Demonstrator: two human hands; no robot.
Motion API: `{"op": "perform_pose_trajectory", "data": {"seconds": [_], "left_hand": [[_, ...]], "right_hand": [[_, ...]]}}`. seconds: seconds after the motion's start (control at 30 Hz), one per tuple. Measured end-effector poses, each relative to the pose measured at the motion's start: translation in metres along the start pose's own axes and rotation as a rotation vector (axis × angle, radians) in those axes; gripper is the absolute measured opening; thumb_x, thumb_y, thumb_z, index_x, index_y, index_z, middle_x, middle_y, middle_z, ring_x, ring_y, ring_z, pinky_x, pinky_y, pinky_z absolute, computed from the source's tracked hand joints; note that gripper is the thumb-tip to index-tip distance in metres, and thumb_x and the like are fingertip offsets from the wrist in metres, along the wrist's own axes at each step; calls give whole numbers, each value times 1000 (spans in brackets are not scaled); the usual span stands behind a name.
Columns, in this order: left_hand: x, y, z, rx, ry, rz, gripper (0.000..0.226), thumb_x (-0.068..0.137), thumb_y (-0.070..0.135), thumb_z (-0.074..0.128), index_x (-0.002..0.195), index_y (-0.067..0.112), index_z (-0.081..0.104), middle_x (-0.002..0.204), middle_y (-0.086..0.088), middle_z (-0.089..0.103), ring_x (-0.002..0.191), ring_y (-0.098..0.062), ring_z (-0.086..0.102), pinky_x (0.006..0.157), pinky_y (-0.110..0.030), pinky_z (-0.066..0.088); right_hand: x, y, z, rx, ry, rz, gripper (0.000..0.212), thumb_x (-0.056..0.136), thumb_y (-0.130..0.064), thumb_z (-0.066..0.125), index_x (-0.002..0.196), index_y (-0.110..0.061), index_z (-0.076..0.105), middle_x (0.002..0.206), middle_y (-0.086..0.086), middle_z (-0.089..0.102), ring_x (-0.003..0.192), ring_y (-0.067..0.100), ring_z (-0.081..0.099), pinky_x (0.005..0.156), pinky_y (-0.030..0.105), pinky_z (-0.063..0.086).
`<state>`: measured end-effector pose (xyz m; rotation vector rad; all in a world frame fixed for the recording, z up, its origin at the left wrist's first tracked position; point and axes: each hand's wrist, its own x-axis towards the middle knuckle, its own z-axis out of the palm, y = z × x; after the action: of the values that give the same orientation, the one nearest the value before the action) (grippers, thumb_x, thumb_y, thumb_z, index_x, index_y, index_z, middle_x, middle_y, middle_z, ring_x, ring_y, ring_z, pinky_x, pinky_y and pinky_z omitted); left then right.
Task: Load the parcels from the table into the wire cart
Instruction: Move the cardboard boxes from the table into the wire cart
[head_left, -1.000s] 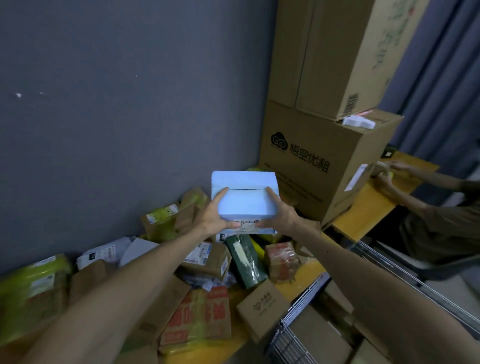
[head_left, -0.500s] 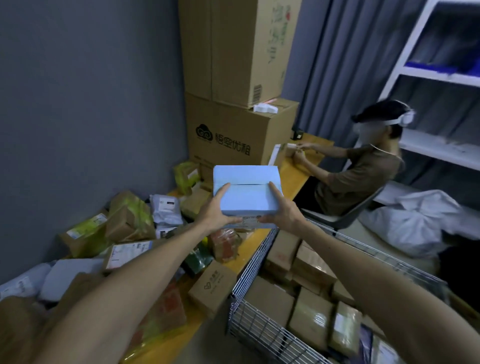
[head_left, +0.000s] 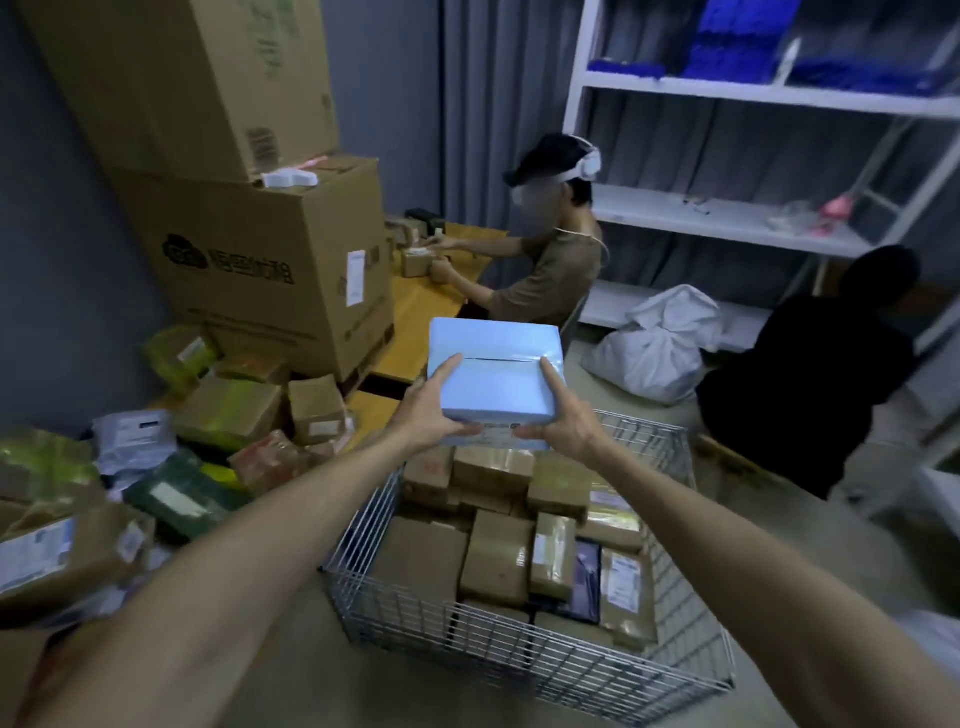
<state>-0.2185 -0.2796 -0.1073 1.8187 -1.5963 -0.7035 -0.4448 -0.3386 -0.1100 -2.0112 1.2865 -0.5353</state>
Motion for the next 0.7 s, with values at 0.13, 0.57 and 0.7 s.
{"op": "perform_pose_trajectory", "data": {"seconds": [0.13, 0.57, 0.7], "left_hand": [[12, 51, 65, 27, -46, 62, 106, 74, 30, 87, 156, 31, 19, 143, -11, 37, 130, -31, 41, 103, -43, 42], [58, 113, 207, 77, -244, 161, 105, 73, 33, 87, 154, 34, 21, 142, -11, 36, 127, -30, 41, 98, -31, 39], [89, 114, 238, 63, -307, 174, 106, 72, 33, 87, 155, 33, 22, 143, -13, 37, 127, -30, 42, 100, -33, 39]], "right_hand": [[-29, 60, -50, 31, 73, 44, 115, 77, -21, 84, 157, -30, 2, 151, 12, 30, 135, 32, 36, 105, 39, 35], [-72, 190, -118, 123, 185, 271, 115, 70, -17, 88, 157, -29, 13, 146, 13, 38, 130, 27, 42, 106, 38, 41], [-61, 222, -125, 134, 189, 333, 117, 70, -16, 88, 157, -31, 10, 142, 12, 39, 126, 25, 44, 101, 34, 44]]}}
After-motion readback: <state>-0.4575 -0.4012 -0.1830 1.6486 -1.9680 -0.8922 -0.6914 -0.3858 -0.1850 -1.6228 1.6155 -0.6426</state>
